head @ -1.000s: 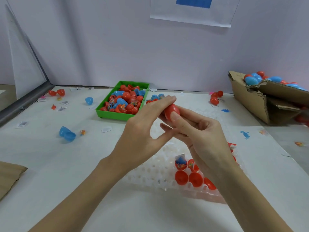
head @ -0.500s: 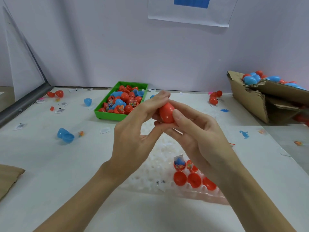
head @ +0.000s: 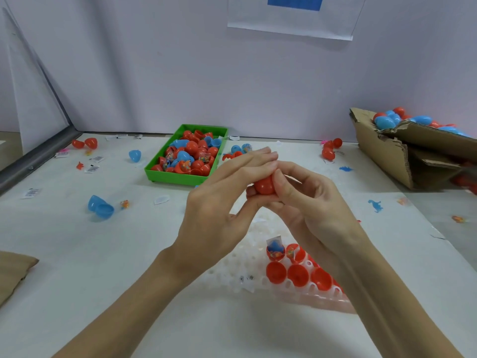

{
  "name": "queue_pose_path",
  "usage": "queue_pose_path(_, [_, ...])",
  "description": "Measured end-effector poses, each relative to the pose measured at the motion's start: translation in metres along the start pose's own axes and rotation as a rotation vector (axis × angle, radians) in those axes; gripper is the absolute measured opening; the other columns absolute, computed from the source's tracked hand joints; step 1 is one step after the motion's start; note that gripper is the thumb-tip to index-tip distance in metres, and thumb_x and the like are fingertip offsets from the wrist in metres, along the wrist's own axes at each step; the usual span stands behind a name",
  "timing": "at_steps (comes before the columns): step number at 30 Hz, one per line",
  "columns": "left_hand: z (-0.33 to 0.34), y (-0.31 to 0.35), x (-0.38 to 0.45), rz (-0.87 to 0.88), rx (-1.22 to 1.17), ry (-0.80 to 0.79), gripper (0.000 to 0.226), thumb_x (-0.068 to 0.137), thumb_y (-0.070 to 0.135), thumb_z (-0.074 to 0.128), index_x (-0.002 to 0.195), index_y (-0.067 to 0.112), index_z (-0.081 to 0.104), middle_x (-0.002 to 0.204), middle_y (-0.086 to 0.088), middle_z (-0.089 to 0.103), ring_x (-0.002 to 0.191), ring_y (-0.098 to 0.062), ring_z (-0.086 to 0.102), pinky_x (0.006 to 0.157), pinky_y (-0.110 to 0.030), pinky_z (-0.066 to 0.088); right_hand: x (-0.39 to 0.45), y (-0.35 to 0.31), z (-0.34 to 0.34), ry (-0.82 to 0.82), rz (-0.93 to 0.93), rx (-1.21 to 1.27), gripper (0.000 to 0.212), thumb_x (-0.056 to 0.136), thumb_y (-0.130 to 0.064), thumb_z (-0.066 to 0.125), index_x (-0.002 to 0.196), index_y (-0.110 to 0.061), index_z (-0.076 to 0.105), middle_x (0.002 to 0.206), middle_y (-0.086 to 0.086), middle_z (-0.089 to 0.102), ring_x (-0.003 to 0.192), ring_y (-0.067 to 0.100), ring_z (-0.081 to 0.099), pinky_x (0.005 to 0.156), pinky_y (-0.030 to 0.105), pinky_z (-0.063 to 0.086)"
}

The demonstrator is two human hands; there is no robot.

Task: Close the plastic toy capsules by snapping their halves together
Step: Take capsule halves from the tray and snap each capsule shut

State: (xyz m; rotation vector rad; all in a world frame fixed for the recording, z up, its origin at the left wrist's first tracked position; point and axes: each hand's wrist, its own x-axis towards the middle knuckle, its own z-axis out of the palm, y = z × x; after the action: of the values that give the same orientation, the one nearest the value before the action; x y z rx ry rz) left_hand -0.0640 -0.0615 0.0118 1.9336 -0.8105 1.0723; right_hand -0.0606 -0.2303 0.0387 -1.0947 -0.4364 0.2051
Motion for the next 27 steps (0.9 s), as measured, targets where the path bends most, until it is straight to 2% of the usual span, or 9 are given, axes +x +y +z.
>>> queue_pose_path(3, [0.002, -0.003, -0.002, -0.028, -0.049, -0.009, 0.041, 0.092, 0.003, 0.077, 0.131, 0.003, 0.064, 0.14, -0.006, 0.064, 0.138, -0.016, 0.057, 0.114, -0.033, 0.047, 0.003, 0.005, 0.001, 0.028, 0.017, 0.001, 0.029, 0.097, -0.015, 0.064, 0.122, 0.0, 0.07, 0.11, 0.02, 0.073, 0.105, 0.033, 0.073, 0.095, 0.033, 0.056])
queue_pose_path(7, [-0.003, -0.01, -0.004, -0.098, 0.011, 0.01, 0.048, 0.089, 0.017, 0.081, 0.132, 0.003, 0.064, 0.133, 0.0, 0.066, 0.13, -0.008, 0.061, 0.109, -0.023, 0.047, 0.004, 0.006, 0.0, 0.014, 0.062, -0.033, 0.034, 0.097, -0.021, 0.067, 0.127, -0.006, 0.07, 0.12, 0.017, 0.073, 0.113, 0.032, 0.071, 0.095, 0.03, 0.056])
queue_pose_path(13, [-0.004, -0.012, -0.005, -0.06, 0.141, 0.013, 0.05, 0.086, 0.016, 0.085, 0.129, -0.004, 0.067, 0.129, -0.009, 0.071, 0.125, -0.018, 0.066, 0.108, -0.03, 0.051, 0.003, 0.008, 0.001, 0.029, 0.08, -0.059, 0.035, 0.1, -0.022, 0.061, 0.13, -0.005, 0.066, 0.119, 0.016, 0.074, 0.115, 0.028, 0.07, 0.094, 0.024, 0.056])
queue_pose_path(19, [-0.012, -0.01, -0.002, -0.043, 0.247, 0.021, 0.045, 0.084, 0.018, 0.087, 0.121, -0.003, 0.073, 0.118, -0.01, 0.076, 0.113, -0.021, 0.071, 0.104, -0.022, 0.052, 0.002, 0.011, 0.004, 0.009, 0.079, -0.032, 0.036, 0.104, -0.024, 0.054, 0.127, 0.0, 0.067, 0.12, 0.019, 0.073, 0.118, 0.03, 0.069, 0.099, 0.029, 0.055])
queue_pose_path(27, [-0.012, -0.01, 0.0, -0.037, 0.199, -0.04, 0.05, 0.086, 0.019, 0.084, 0.128, -0.002, 0.068, 0.128, -0.009, 0.071, 0.123, -0.017, 0.065, 0.11, -0.027, 0.049, 0.003, 0.008, 0.0, -0.01, 0.079, -0.028, 0.036, 0.101, -0.017, 0.057, 0.132, 0.0, 0.063, 0.12, 0.022, 0.072, 0.119, 0.031, 0.068, 0.098, 0.03, 0.055])
